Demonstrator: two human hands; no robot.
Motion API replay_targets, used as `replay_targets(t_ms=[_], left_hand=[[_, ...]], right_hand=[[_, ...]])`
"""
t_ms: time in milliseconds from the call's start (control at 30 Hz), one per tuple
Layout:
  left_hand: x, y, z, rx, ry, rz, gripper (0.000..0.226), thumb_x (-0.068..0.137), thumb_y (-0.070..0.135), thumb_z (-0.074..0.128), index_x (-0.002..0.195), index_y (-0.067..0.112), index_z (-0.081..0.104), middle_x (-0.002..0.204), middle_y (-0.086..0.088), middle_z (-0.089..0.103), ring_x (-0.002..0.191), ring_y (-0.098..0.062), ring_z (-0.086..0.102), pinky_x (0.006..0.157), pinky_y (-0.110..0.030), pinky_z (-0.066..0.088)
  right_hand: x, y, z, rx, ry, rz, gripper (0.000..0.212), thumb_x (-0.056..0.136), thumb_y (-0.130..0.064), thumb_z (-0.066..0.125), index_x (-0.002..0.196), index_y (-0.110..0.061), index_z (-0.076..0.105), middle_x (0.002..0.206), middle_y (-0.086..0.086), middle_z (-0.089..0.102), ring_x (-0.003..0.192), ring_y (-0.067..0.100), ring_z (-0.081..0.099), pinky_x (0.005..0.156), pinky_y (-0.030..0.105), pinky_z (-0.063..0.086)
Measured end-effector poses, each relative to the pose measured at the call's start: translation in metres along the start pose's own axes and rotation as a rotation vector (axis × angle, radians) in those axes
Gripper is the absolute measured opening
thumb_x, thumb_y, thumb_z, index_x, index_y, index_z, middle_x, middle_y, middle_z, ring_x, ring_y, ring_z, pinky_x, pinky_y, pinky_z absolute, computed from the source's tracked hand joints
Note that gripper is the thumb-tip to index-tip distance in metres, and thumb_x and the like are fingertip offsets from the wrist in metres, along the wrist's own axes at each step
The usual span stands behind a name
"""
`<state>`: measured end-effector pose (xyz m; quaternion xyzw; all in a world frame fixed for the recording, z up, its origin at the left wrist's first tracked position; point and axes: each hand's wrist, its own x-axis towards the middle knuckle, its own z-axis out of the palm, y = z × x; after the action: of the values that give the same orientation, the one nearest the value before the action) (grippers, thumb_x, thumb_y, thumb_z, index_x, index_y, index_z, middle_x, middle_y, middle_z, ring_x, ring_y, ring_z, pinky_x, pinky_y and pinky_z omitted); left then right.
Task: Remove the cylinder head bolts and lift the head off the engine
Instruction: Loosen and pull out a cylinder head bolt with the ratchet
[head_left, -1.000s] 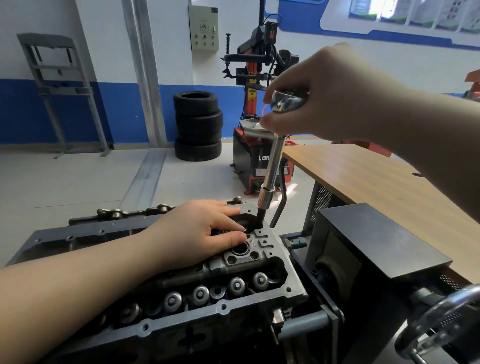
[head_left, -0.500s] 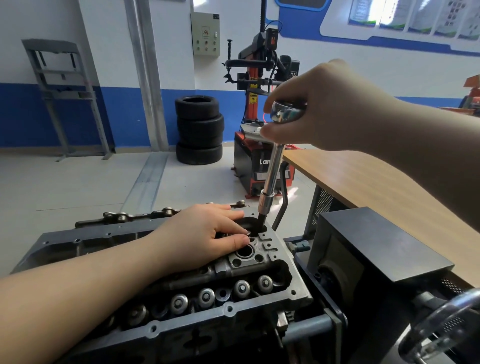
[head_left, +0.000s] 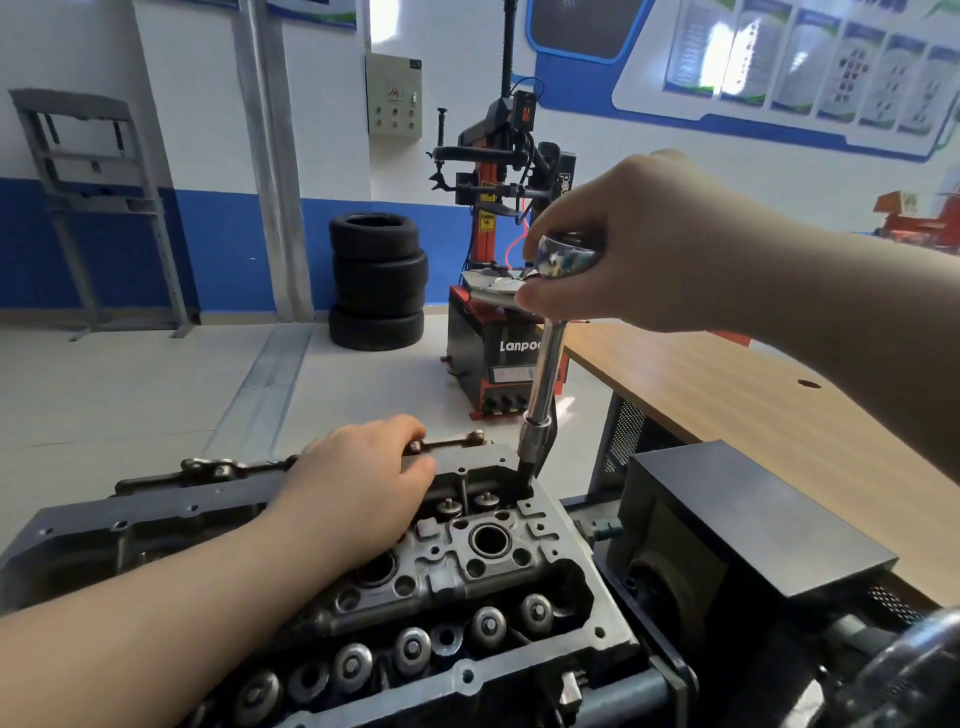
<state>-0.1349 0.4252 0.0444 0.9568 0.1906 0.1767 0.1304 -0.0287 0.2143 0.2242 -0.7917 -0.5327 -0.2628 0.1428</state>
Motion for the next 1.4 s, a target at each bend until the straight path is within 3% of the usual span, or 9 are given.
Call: replay_targets(t_ms=[200,333,633,700,767,833,1033,1233,1400], left_hand=[[-0.001,0.000,0.001,0.005,-0.037,0.022,0.037,0.103,0.048,0.046,0.138,0.036,0.055,0.134,0.012,0.063,0.125,-0.017,0.052,0.099,-0.038,0.048],[-0.002,-0.001,0.003,0.029,-0.039,0.061,0.035,0.105,0.046,0.046,0.136,0.036,0.058,0.134,0.012,0.064,0.126,-0.019,0.050,0.102,-0.037,0.046],[-0.005,0.000,-0.003,0.024,-0.037,0.112,0.038,0.106,0.043,0.048,0.141,0.040,0.061,0.152,0.012,0.052,0.137,-0.020,0.045,0.115,-0.036,0.040],[0.000,0.007,-0.010,-0.044,-0.009,0.222,0.041,0.104,0.043,0.055,0.144,0.042,0.059,0.157,0.014,0.047,0.140,-0.007,0.041,0.117,-0.031,0.037],[0.008,0.023,-0.020,-0.395,-0.145,0.301,0.041,0.102,0.033,0.066,0.140,0.047,0.060,0.140,0.023,0.061,0.117,0.016,0.055,0.106,-0.017,0.047],[0.015,0.041,-0.023,-0.686,-0.361,0.336,0.042,0.102,0.017,0.069,0.130,0.047,0.061,0.123,0.018,0.073,0.107,0.009,0.067,0.099,-0.020,0.056],[0.021,0.054,-0.007,-0.767,-0.319,0.391,0.020,0.105,0.005,0.062,0.113,0.023,0.063,0.103,-0.003,0.074,0.096,-0.017,0.077,0.095,-0.039,0.062],[0.023,0.052,-0.005,-0.789,-0.303,0.437,0.019,0.103,0.002,0.065,0.108,0.021,0.063,0.100,-0.005,0.074,0.093,-0.021,0.079,0.093,-0.046,0.063],[0.013,0.051,0.002,-0.749,-0.195,0.420,0.021,0.100,0.012,0.072,0.104,0.031,0.064,0.097,0.004,0.075,0.091,-0.012,0.079,0.093,-0.044,0.062]], right_hand=[[0.013,-0.008,0.002,-0.109,-0.129,0.196,0.038,0.085,-0.059,0.069,0.084,-0.022,0.069,0.070,0.003,0.067,0.057,0.014,0.061,0.053,0.034,0.053],[0.017,-0.012,0.001,-0.141,-0.192,0.276,0.041,0.088,-0.060,0.068,0.079,-0.020,0.064,0.070,0.005,0.063,0.059,0.019,0.056,0.053,0.029,0.040],[0.018,-0.030,-0.002,-0.058,-0.238,0.174,0.039,0.087,-0.055,0.070,0.091,-0.016,0.067,0.080,0.012,0.063,0.058,0.015,0.051,0.058,0.033,0.043],[0.019,-0.029,-0.002,-0.058,-0.245,0.158,0.041,0.087,-0.054,0.070,0.095,-0.014,0.068,0.084,0.014,0.064,0.055,0.013,0.050,0.058,0.034,0.045],[0.021,-0.026,-0.001,-0.070,-0.253,0.151,0.042,0.087,-0.053,0.070,0.098,-0.013,0.068,0.086,0.015,0.064,0.057,0.013,0.049,0.057,0.034,0.044],[0.021,-0.024,-0.001,-0.074,-0.254,0.158,0.042,0.087,-0.053,0.070,0.098,-0.013,0.068,0.086,0.014,0.065,0.059,0.014,0.049,0.057,0.034,0.042],[0.018,-0.011,-0.003,-0.032,-0.245,0.219,0.038,0.085,-0.057,0.070,0.091,-0.020,0.069,0.082,0.008,0.067,0.060,0.014,0.054,0.058,0.032,0.044],[0.017,-0.005,-0.001,-0.012,-0.217,0.154,0.033,0.087,-0.052,0.070,0.096,-0.020,0.070,0.087,0.008,0.068,0.056,0.006,0.050,0.058,0.033,0.047],[0.014,-0.005,-0.005,0.055,-0.287,-0.035,0.021,0.091,-0.043,0.073,0.091,-0.023,0.066,0.082,0.001,0.064,0.072,0.008,0.057,0.059,0.017,0.044]])
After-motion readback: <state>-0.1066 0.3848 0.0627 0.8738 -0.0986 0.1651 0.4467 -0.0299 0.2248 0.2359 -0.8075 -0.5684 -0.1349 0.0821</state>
